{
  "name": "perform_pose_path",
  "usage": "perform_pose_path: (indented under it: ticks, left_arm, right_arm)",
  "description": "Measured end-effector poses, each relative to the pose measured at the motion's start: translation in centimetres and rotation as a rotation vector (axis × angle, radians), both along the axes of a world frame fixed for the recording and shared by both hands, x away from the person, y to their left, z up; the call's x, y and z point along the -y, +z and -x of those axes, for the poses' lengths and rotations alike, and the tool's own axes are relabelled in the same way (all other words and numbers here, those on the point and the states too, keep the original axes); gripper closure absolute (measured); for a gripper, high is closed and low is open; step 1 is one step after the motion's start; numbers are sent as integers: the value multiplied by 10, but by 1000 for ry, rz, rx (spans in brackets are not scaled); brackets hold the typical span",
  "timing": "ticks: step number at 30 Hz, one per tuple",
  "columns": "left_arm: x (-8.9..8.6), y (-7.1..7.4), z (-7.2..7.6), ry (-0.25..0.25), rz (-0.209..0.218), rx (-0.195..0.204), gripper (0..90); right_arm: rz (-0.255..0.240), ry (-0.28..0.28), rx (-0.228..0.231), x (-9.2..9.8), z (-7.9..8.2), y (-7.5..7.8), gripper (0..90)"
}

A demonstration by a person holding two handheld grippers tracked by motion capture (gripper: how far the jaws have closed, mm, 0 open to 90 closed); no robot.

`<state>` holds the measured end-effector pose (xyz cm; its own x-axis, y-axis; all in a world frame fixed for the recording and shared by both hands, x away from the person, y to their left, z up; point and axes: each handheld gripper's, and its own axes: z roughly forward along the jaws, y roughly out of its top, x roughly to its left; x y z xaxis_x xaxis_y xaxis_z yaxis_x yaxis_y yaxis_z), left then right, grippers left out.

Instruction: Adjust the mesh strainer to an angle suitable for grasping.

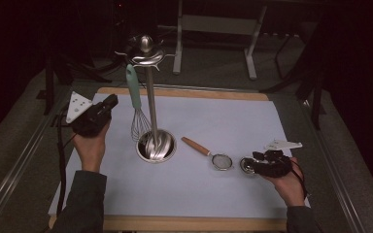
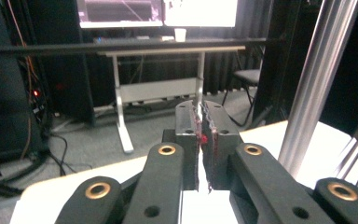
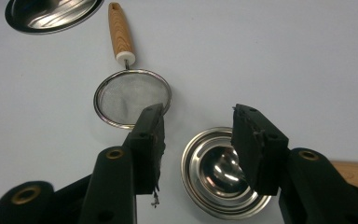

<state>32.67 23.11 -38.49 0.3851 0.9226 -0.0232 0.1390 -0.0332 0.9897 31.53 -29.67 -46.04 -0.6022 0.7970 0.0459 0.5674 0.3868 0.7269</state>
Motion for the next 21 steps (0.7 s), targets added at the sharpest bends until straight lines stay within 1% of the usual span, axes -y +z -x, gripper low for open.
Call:
perform_pose_path:
  ticks: [2, 3, 4, 7, 8, 9, 13, 15, 21]
  left_arm:
    - [0, -10, 1, 1, -8, -20, 850]
    - [0, -10, 1, 1, -8, -20, 850]
    - [-1, -18, 2, 3, -10, -37, 850]
    - [-3, -32, 4, 7, -3, -64, 850]
    - [-4, -40, 5, 9, -1, -80, 850]
    - [-4, -42, 5, 9, 0, -86, 850]
    - [-6, -60, 7, 13, 11, -119, 850]
    - [-7, -71, 9, 13, 18, -142, 850]
    - [-6, -93, 15, 12, 8, -183, 842]
  right_arm:
    - [5, 4, -2, -1, -1, 0, 541]
    - [5, 4, -2, -1, -1, 0, 541]
    - [5, 4, -4, -2, -1, -1, 541]
    - [10, 10, -4, -4, -1, -1, 541]
    - [11, 11, -5, -4, -1, -1, 542]
    - [9, 12, -4, -5, -1, -1, 541]
    - [10, 13, -5, -5, -1, -2, 542]
    - [11, 12, -7, -6, -1, -2, 542]
    - [18, 23, -7, -10, -1, -2, 543]
